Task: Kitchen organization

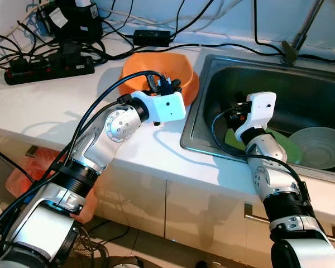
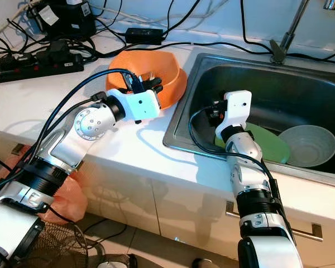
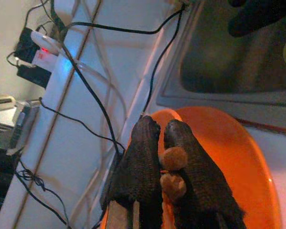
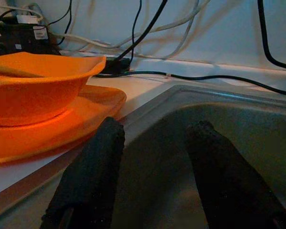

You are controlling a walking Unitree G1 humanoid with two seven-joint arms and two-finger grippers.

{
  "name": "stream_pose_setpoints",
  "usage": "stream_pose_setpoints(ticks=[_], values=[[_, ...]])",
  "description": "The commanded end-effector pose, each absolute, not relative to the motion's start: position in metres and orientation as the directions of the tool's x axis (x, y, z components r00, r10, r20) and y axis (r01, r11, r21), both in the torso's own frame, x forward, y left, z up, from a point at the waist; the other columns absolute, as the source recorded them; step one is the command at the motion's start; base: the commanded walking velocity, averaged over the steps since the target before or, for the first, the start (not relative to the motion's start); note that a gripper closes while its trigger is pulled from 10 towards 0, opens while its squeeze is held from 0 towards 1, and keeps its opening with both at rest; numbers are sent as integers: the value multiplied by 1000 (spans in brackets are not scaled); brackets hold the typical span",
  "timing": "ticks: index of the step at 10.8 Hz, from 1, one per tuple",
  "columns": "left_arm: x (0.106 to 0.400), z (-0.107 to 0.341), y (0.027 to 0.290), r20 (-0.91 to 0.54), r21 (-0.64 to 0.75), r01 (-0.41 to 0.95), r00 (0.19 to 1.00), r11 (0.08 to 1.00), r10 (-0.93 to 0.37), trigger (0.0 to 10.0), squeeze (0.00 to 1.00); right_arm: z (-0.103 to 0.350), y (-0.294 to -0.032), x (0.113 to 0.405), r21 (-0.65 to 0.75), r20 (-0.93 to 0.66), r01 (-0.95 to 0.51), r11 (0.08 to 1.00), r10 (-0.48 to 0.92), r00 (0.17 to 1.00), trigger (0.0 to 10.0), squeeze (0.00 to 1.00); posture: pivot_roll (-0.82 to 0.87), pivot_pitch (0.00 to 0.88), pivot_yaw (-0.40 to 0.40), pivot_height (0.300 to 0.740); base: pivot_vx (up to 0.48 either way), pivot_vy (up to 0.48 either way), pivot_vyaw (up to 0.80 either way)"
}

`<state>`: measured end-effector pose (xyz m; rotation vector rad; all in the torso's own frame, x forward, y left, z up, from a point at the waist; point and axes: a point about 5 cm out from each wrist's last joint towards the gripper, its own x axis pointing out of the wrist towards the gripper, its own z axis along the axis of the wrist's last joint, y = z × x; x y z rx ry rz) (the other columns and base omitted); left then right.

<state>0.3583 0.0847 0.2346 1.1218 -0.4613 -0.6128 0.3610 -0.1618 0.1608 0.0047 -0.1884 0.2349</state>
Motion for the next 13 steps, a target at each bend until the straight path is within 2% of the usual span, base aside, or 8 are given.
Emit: stream_pose_setpoints(ticks=[1, 4, 5, 6, 7, 9, 11, 13], values=[[359, 248, 83, 80, 941, 165, 740, 296, -668, 0, 0, 150, -160, 361, -1, 145, -231, 973, 229, 963, 10000, 0, 89, 44, 38, 740, 0, 0, 0], [358, 254, 83, 114, 947, 122, 741, 299, -662, 0, 0, 151, -160, 362, -1, 148, -232, 973, 230, 962, 10000, 0, 92, 50, 34, 740, 0, 0, 0], [357, 271, 83, 205, 946, 23, 727, 322, -655, 0, 0, 152, -161, 362, -2, 148, -229, 973, 227, 963, 10000, 0, 92, 54, 32, 740, 0, 0, 0], [355, 283, 84, 276, 933, -38, 713, 357, -644, 6980, 0, 152, -162, 362, -3, 149, -226, 974, 224, 963, 10000, 0, 91, 55, 31, 740, 0, 0, 0], [353, 300, 85, 376, 897, -102, 685, 429, -624, 10000, 0, 152, -163, 363, -5, 151, -220, 975, 218, 964, 10000, 0, 90, 56, 30, 740, 0, 0, 0], [350, 314, 87, 486, 818, -102, 650, 566, -584, 10000, 0, 154, -165, 363, -9, 158, -212, 977, 211, 965, 10000, 0, 84, 56, 26, 740, 0, 0, 0], [349, 320, 81, 560, 543, 171, 655, 822, -506, 10000, 0, 171, -173, 366, -138, 216, -154, 978, 182, 959, 10000, 0, 80, 56, 25, 740, 0, 0, 0], [348, 313, 73, 529, 452, 313, 660, 835, -534, 10000, 0, 178, -175, 367, -203, 243, -129, 971, 178, 954, 10000, 0, 80, 56, 25, 740, 0, 0, 0]])
